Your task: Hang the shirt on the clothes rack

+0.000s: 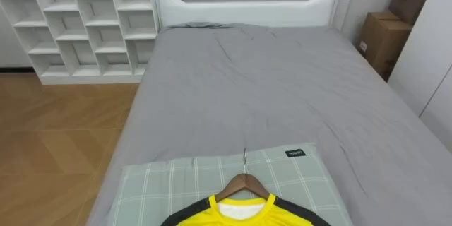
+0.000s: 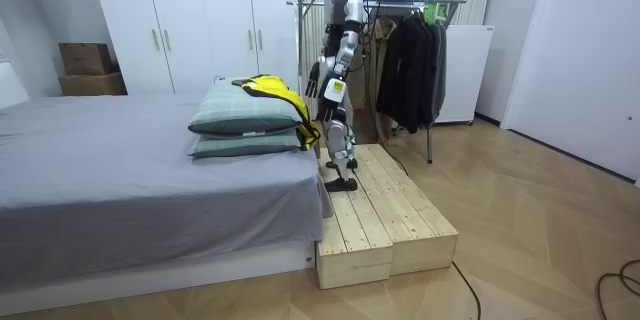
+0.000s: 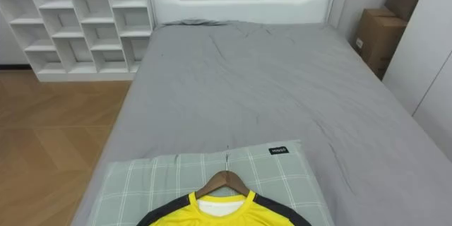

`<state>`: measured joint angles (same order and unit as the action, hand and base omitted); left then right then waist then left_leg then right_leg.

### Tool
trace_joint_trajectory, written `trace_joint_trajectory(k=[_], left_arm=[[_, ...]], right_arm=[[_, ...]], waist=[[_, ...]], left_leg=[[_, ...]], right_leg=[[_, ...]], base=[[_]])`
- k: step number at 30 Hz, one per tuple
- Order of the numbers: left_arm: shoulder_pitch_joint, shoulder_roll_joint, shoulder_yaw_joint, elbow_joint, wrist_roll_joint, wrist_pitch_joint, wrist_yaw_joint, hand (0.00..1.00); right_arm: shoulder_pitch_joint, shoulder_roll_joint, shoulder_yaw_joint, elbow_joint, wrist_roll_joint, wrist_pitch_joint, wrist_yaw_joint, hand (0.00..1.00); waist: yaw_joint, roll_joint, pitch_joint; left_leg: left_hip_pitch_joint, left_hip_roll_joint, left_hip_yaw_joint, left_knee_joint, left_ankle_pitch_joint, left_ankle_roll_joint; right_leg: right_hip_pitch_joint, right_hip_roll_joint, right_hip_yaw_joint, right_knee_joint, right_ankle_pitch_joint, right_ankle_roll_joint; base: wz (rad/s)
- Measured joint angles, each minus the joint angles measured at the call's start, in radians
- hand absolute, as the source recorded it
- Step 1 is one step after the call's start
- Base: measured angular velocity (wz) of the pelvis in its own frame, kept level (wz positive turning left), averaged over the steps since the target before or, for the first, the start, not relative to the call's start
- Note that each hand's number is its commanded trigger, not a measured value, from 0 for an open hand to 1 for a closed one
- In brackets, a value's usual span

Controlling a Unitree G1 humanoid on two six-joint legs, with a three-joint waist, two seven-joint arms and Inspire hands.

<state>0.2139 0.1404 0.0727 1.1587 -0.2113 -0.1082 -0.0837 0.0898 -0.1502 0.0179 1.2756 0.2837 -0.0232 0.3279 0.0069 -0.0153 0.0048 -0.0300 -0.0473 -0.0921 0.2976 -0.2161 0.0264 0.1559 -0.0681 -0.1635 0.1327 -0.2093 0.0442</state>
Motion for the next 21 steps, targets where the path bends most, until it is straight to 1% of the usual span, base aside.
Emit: trace_joint_trajectory(k=[5, 9, 11, 16, 21], left_arm=[[-0.001, -0.003, 0.005, 0.000, 0.066, 0.000, 0.034, 0.00], [0.003, -0.004, 0.003, 0.001, 0.067, 0.001, 0.057, 0.00], [0.005, -0.006, 0.003, 0.000, 0.066, 0.003, 0.076, 0.00], [0.002, -0.006, 0.008, 0.001, 0.067, 0.014, 0.079, 0.00], [0.006, -0.008, 0.025, 0.001, 0.068, 0.018, 0.080, 0.00]], right_arm=[[-0.002, 0.001, -0.004, 0.005, -0.022, 0.000, -0.022, 0.00], [-0.004, 0.003, -0.002, 0.009, -0.021, 0.001, -0.053, 0.00], [-0.005, 0.004, -0.002, 0.010, -0.022, 0.001, -0.072, 0.00], [-0.003, 0.004, -0.014, 0.013, -0.015, 0.003, -0.085, 0.00], [-0.002, 0.004, -0.021, 0.013, -0.017, 0.003, -0.085, 0.00]], waist=[[-0.001, -0.003, -0.0014], [-0.001, -0.003, -0.0006], [-0.001, -0.007, 0.0006], [-0.004, -0.009, 0.0031], [-0.002, -0.010, 0.0022]], left_leg=[[0.006, 0.000, -0.001, -0.005, 0.001, -0.001], [0.007, 0.000, -0.001, -0.004, 0.001, -0.001], [0.009, 0.000, -0.001, -0.004, 0.001, -0.001], [0.005, -0.003, -0.010, 0.006, 0.000, -0.001], [0.003, -0.005, -0.021, 0.007, 0.000, -0.001]], right_leg=[[0.003, 0.000, -0.001, 0.000, 0.000, 0.000], [0.012, 0.000, 0.000, 0.003, 0.000, -0.001], [0.014, 0.000, 0.000, 0.003, 0.001, -0.001], [0.014, 0.000, -0.009, -0.001, 0.000, 0.000], [0.012, 0.000, -0.016, 0.001, -0.002, -0.001]], base=[[0.00], [0.00], [0.00], [0.04], [0.05]])
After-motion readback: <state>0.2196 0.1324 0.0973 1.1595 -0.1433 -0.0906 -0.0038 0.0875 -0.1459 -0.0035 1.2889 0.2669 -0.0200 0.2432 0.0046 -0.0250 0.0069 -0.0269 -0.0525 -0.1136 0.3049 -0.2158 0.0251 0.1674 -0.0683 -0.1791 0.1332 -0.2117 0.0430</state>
